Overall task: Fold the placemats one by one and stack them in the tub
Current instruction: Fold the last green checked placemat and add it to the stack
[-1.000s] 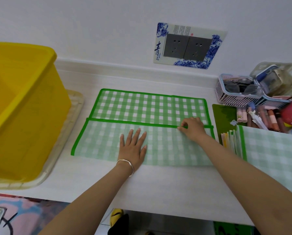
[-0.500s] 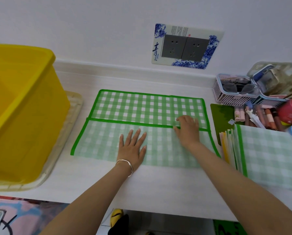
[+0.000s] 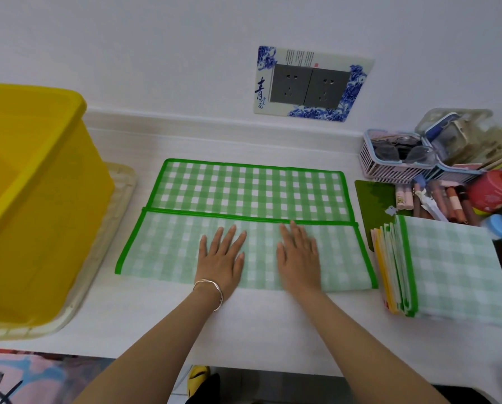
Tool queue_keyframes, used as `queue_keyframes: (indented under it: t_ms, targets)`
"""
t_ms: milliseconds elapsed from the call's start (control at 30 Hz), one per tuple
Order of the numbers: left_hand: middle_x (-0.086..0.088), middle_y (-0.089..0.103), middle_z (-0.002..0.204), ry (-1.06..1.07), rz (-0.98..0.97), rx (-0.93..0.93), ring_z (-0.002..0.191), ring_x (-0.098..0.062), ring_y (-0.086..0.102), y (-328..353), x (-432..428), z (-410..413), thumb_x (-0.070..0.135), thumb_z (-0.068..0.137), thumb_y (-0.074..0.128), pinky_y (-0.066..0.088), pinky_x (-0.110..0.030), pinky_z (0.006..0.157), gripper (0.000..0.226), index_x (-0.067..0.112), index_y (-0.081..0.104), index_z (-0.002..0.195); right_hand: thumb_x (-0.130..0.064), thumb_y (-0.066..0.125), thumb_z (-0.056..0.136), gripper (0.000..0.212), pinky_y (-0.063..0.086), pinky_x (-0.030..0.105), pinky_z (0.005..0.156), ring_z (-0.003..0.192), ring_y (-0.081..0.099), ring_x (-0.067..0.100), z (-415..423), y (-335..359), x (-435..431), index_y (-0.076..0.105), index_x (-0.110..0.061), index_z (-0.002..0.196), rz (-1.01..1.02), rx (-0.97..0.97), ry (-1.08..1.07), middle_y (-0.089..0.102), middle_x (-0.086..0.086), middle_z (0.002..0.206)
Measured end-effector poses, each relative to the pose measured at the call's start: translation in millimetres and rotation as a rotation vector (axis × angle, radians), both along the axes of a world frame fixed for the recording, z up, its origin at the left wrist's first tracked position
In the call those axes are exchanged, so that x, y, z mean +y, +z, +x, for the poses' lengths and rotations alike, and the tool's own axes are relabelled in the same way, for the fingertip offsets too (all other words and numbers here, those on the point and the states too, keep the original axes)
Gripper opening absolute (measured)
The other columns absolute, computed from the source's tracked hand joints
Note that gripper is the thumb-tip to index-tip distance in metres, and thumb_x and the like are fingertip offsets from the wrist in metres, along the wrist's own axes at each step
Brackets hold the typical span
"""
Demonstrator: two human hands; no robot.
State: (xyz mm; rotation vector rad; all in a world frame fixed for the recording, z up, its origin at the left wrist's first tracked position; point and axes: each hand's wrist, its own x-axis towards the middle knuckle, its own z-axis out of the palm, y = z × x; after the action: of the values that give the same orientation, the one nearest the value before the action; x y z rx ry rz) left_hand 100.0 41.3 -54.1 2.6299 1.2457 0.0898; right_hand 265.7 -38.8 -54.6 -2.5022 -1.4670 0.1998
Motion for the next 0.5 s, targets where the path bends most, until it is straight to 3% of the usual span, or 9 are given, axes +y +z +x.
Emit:
queue_keyframes:
  t_ms: [100,267,433,500]
  targets:
    - [0.011,-0.004,0.156,0.0,-0.01,0.001,0.138,-0.009,-0.019,0,0,-1,0.049,0.083,-0.013,-0.019,-0.04,0.111,0.064,0.037,-0.003,0.145,-0.051,-0.005,0.086,0.071,-0.005,0.033,0.117,0.145,-0.002,0.012,33,0,-23,0.008,-0.025,0.15,-0.039,-0.019,-0.044,0.004,-0.004,0.158]
    - [0.012,-0.006,0.156,0.002,-0.015,0.015,0.137,-0.007,-0.022,-1,1,-3,0.05,0.083,-0.014,-0.021,-0.039,0.111,0.062,0.039,-0.008,0.144,-0.055,-0.004,0.086,0.075,-0.004,0.032,0.118,0.145,-0.004,0.009,77,1,-56,0.005,-0.019,0.151,-0.071,-0.036,-0.129,0.003,-0.003,0.159]
    - [0.012,-0.009,0.156,0.0,-0.02,0.04,0.142,-0.013,-0.017,0,0,-2,0.05,0.081,-0.017,-0.018,-0.042,0.112,0.067,0.039,-0.007,0.146,-0.056,-0.008,0.083,0.079,-0.012,0.033,0.116,0.144,-0.01,0.009,81,6,-57,0.0,-0.017,0.151,-0.113,-0.03,-0.132,-0.003,-0.001,0.159]
    - [0.011,-0.01,0.156,0.006,-0.024,0.039,0.142,-0.014,-0.017,0,0,-1,0.05,0.08,-0.018,-0.018,-0.043,0.112,0.065,0.039,-0.011,0.144,-0.051,-0.001,0.089,0.07,-0.013,0.034,0.116,0.144,-0.011,0.012,69,10,-46,0.001,-0.019,0.151,-0.074,-0.012,-0.141,-0.005,0.0,0.159]
